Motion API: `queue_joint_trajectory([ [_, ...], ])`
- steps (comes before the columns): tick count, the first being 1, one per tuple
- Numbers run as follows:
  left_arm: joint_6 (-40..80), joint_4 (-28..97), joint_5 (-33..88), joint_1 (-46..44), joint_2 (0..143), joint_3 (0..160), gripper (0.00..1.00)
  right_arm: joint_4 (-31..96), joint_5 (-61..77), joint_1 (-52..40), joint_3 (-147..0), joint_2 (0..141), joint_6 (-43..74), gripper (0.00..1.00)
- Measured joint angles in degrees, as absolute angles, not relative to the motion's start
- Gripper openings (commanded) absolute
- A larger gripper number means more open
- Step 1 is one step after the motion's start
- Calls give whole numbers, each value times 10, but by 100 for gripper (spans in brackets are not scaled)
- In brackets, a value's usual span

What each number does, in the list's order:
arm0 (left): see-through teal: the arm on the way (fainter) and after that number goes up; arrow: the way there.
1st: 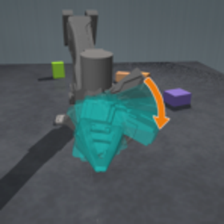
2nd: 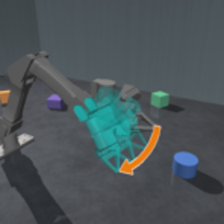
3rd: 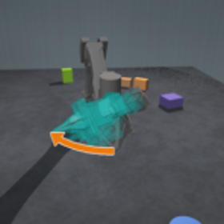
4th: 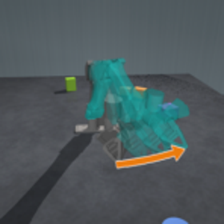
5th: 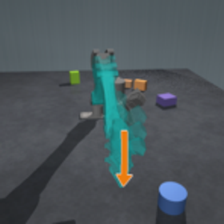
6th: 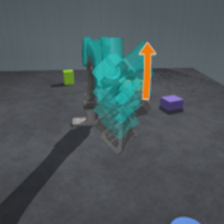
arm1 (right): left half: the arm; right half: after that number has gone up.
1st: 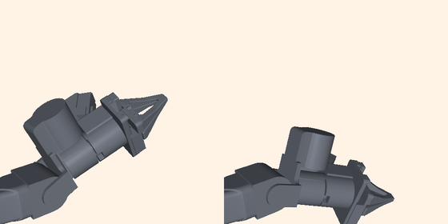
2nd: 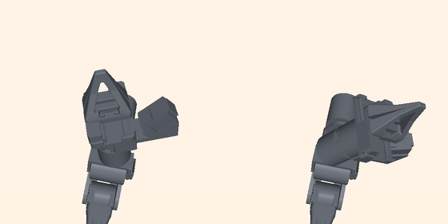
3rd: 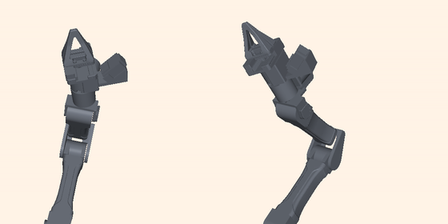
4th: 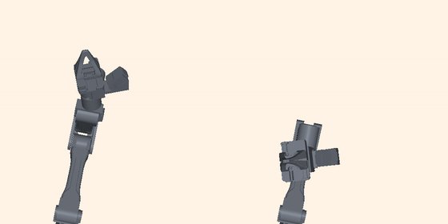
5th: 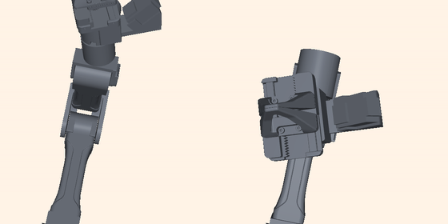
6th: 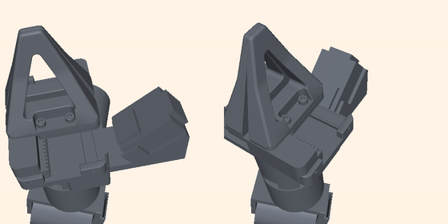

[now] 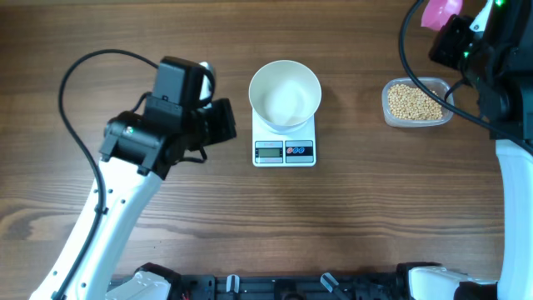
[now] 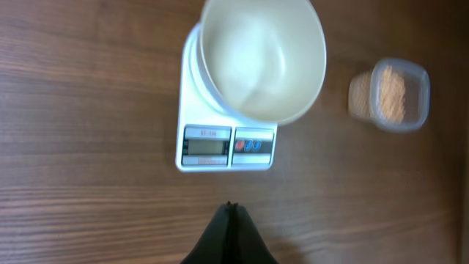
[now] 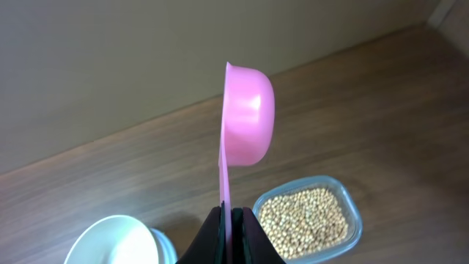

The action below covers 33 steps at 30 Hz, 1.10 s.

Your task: Scoop item into bowl and weigh 150g on scale

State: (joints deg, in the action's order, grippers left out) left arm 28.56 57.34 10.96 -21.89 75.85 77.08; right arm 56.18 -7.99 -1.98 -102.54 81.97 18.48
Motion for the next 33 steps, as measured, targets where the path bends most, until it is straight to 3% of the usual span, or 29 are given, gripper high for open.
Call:
queue_joint_trajectory([
  [9, 305, 611, 73, -340, 759, 771, 4, 534, -79, -20, -1025, 821, 160, 5],
  [14, 350, 598, -24, -406, 764, 771, 4, 565, -51, -20, -1025, 822, 133, 4],
  [23, 359, 558, -65, -413, 850, 771, 4, 656, -43, -20, -1025, 822, 114, 4],
  [33, 336, 520, 6, -413, 877, 771, 4, 579, -43, -20, -1025, 822, 91, 4],
])
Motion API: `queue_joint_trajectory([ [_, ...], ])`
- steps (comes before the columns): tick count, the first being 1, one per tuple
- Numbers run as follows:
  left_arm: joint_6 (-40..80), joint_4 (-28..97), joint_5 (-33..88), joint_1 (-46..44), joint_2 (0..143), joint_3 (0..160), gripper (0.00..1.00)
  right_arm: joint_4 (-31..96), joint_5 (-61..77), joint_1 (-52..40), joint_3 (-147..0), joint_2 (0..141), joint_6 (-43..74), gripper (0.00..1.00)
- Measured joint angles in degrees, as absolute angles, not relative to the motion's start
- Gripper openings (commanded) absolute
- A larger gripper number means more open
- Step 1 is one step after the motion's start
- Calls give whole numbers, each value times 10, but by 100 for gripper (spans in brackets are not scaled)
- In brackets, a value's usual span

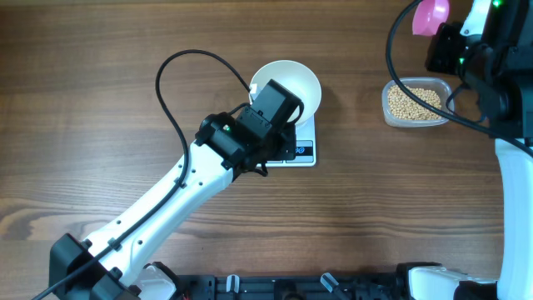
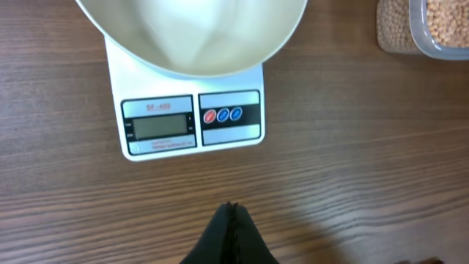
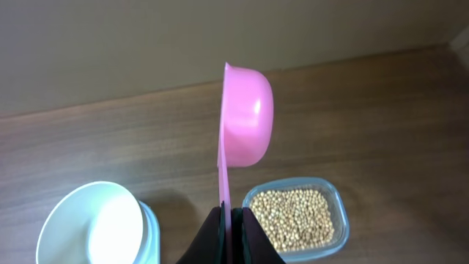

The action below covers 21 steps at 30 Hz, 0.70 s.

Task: Scoop item into bowl and weigh 150g on scale
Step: 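Reach the left gripper to the scale's front buttons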

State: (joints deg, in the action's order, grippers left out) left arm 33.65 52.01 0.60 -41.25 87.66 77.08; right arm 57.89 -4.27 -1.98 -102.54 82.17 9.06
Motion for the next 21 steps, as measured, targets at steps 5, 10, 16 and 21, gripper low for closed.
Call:
queue_joint_trajectory([
  [5, 333, 524, 26, -415, 877, 769, 4, 578, -43, -20, -1025, 822, 87, 4],
  [10, 333, 499, 50, -426, 877, 745, 4, 578, -43, -20, -1025, 822, 87, 4],
  [16, 334, 433, 57, -428, 890, 688, 4, 578, -43, -20, -1025, 822, 87, 4],
  [21, 335, 408, 57, -432, 937, 686, 4, 578, -43, -20, -1025, 822, 87, 4],
])
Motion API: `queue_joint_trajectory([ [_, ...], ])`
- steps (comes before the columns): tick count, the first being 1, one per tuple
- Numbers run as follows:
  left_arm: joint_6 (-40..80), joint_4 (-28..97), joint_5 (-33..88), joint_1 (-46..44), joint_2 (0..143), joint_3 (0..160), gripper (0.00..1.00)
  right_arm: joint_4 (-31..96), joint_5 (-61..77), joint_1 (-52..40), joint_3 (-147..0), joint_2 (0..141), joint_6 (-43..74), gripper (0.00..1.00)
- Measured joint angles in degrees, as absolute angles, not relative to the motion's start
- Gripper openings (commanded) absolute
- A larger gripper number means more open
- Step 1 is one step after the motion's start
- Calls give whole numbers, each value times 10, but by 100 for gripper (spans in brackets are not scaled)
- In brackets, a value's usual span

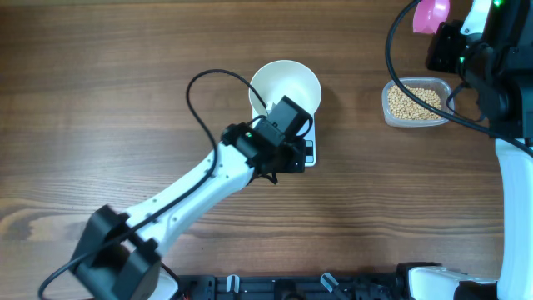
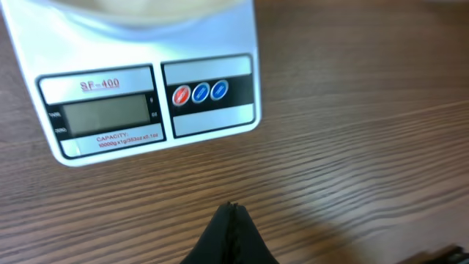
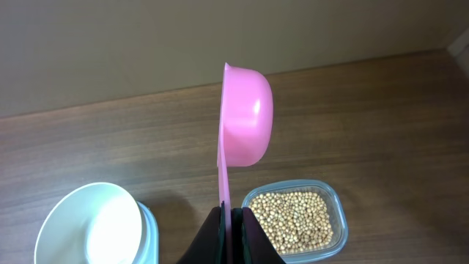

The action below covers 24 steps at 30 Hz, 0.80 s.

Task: Scoop item into bowl and weigh 150g on scale
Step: 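Reach the left gripper to the scale's front buttons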

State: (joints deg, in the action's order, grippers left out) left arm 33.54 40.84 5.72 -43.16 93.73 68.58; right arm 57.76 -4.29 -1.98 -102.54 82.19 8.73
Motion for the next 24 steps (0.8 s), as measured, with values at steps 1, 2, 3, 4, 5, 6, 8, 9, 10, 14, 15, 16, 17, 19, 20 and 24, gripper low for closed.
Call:
queue_joint_trajectory([
  [1, 335, 406, 57, -433, 950, 686, 4, 578, -43, -20, -1025, 822, 87, 4],
  [2, 335, 402, 57, -435, 959, 686, 4, 578, -43, -20, -1025, 822, 87, 4],
  [3, 335, 392, 57, -436, 970, 685, 4, 578, -43, -20, -1025, 822, 87, 4],
  [4, 335, 379, 57, -438, 982, 684, 4, 578, -44, -20, -1025, 822, 87, 4],
  [5, 335, 367, 54, -439, 992, 684, 4, 578, -44, -20, -1025, 822, 87, 4],
  [6, 335, 360, 49, -440, 997, 684, 4, 578, -45, -20, -1025, 822, 87, 4],
  [8, 335, 345, 27, -442, 1002, 683, 4, 577, -46, -20, -1025, 822, 87, 4],
  [9, 335, 340, 8, -442, 1002, 683, 4, 576, -46, -20, -1025, 822, 87, 4],
  [10, 335, 338, -11, -442, 1002, 683, 4, 571, -46, -20, -1025, 823, 87, 4],
  [14, 335, 335, -44, -442, 1002, 683, 4, 565, -46, -20, -1025, 824, 87, 4],
  [15, 335, 329, -53, -442, 1002, 683, 4, 565, -46, -20, -1025, 824, 87, 4],
  [16, 335, 321, -61, -442, 1002, 682, 4, 565, -46, -20, -1025, 824, 87, 4],
  [17, 335, 316, -65, -442, 1002, 682, 4, 565, -46, -20, -1025, 824, 87, 4],
  [19, 335, 309, -71, -442, 1002, 682, 4, 565, -46, -20, -1025, 824, 87, 4],
  [20, 335, 309, -73, -442, 1002, 682, 4, 565, -46, -20, -1025, 824, 87, 4],
  [24, 335, 308, -75, -442, 1002, 682, 4, 565, -46, -20, -1025, 824, 87, 4],
])
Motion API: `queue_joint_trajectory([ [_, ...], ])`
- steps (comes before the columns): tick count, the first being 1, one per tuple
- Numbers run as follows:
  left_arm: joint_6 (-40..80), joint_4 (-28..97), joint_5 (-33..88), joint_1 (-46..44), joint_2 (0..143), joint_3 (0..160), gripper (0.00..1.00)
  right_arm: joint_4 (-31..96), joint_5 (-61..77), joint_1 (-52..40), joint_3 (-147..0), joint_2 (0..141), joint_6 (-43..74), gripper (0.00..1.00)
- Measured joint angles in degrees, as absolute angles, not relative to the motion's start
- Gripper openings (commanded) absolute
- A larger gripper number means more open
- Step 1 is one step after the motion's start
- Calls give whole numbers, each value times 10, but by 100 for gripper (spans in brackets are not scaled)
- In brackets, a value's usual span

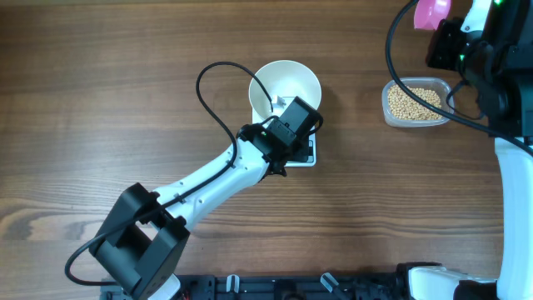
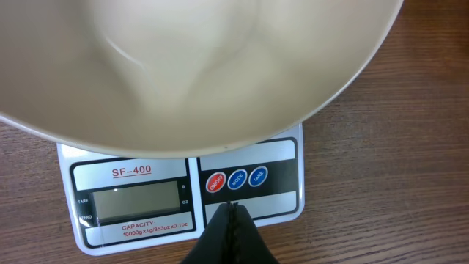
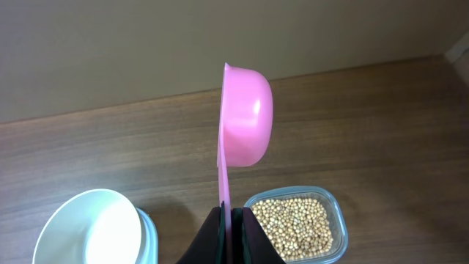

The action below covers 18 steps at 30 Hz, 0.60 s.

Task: Scoop item into bowl and weigh 150g on scale
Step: 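Reach the left gripper to the scale's front buttons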

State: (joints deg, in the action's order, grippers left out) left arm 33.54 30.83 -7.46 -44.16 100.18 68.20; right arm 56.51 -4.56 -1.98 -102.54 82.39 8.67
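An empty white bowl (image 1: pixel 285 90) stands on the white scale (image 1: pixel 310 157), whose display (image 2: pixel 137 202) is blank. My left gripper (image 2: pixel 231 205) is shut and empty, its tip over the scale's front panel just below the red button (image 2: pixel 216 182). The pink scoop (image 3: pixel 245 125) is held upright by its handle in my shut right gripper (image 3: pixel 231 211), high above the clear tub of beans (image 3: pixel 298 224). In the overhead view the scoop (image 1: pixel 432 12) sits at the top right, behind the tub (image 1: pixel 415 102).
The brown wooden table (image 1: pixel 125 75) carries only the scale and the tub. A black cable (image 1: pixel 218 92) loops from my left arm beside the bowl. A pale wall rises behind the table in the right wrist view.
My left gripper has moved from the wood in front of the scale onto its front panel, tip at the buttons. The right gripper and scoop stay where they were.
My left arm was left of the scale, shut. Then it reached toward the scale's front, then hovered close before the display, and now its tip sits at the buttons. My right gripper has held the pink scoop above the bean tub throughout.
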Motion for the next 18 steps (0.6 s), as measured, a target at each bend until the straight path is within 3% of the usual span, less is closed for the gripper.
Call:
queue_joint_trajectory([
  [12, 335, 347, -68, -448, 872, 675, 4, 565, -46, -20, -1025, 824, 87, 4],
  [18, 353, 266, -66, -462, 881, 596, 4, 565, -46, -20, -1025, 824, 87, 4],
])
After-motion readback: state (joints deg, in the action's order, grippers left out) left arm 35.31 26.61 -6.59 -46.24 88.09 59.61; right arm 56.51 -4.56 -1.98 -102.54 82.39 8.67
